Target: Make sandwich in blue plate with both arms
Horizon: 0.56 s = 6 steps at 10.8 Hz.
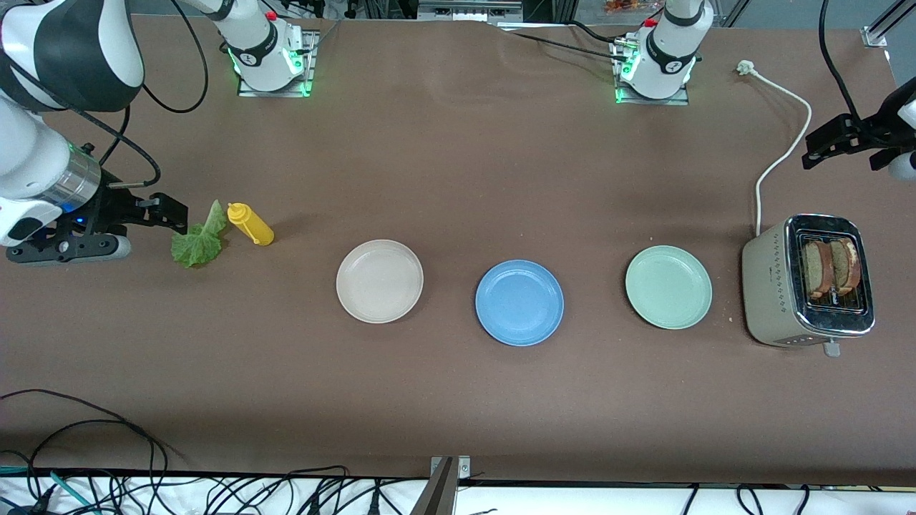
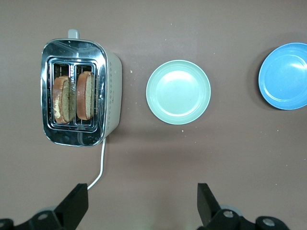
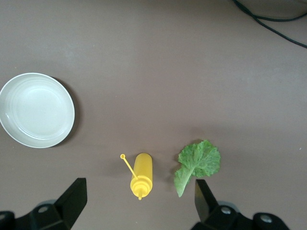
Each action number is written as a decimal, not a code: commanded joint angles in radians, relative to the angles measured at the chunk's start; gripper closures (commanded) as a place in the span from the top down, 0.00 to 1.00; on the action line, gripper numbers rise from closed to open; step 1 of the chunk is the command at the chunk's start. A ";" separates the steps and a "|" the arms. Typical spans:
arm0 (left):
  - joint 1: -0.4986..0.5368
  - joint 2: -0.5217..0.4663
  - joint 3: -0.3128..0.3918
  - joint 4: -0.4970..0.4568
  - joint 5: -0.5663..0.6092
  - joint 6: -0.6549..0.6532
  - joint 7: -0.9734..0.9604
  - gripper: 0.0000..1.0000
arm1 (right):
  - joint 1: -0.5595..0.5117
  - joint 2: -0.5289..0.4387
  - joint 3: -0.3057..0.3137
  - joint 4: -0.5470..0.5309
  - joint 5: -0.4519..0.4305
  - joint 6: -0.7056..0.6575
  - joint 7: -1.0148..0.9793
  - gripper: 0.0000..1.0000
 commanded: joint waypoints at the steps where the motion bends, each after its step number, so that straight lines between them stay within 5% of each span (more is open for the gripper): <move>1: 0.006 -0.005 0.006 0.006 -0.018 0.004 0.002 1.00 | 0.000 -0.014 0.001 0.003 0.016 -0.021 0.013 1.00; 6: 0.023 0.027 0.014 0.000 -0.017 0.003 -0.004 1.00 | 0.000 -0.017 0.001 0.001 0.016 -0.023 0.010 1.00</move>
